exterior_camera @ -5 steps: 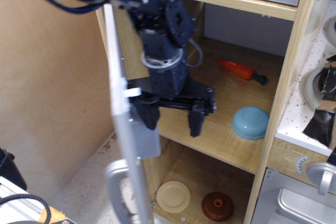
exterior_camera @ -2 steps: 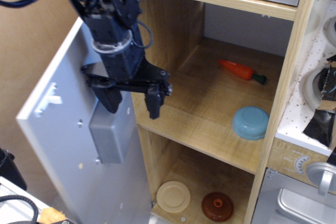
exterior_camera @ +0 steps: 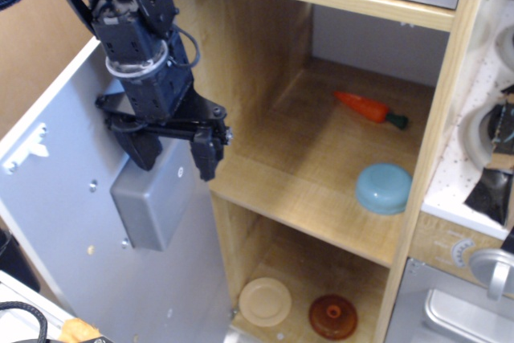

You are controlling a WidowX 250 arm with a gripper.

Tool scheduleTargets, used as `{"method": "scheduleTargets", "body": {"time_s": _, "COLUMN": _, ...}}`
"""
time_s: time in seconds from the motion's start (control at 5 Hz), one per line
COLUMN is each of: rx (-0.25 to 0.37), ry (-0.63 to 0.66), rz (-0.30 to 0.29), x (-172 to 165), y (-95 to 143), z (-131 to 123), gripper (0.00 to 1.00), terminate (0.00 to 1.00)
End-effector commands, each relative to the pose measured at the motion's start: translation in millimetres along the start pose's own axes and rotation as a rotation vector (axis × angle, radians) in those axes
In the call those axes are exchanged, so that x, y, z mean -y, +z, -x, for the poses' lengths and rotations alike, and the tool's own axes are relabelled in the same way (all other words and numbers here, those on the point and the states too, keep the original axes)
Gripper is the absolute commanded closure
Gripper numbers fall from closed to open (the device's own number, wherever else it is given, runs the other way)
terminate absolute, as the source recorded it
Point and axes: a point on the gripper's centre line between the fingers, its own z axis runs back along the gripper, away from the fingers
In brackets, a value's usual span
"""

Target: Open fridge

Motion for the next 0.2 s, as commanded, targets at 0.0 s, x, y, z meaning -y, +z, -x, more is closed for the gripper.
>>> {"method": "scheduleTargets", "body": {"time_s": 0.0, "rx": 0.031, "ry": -0.004, "rz": -0.002, "x": 4.8, "y": 9.7, "z": -5.0, "gripper": 0.00, "terminate": 1.00}}
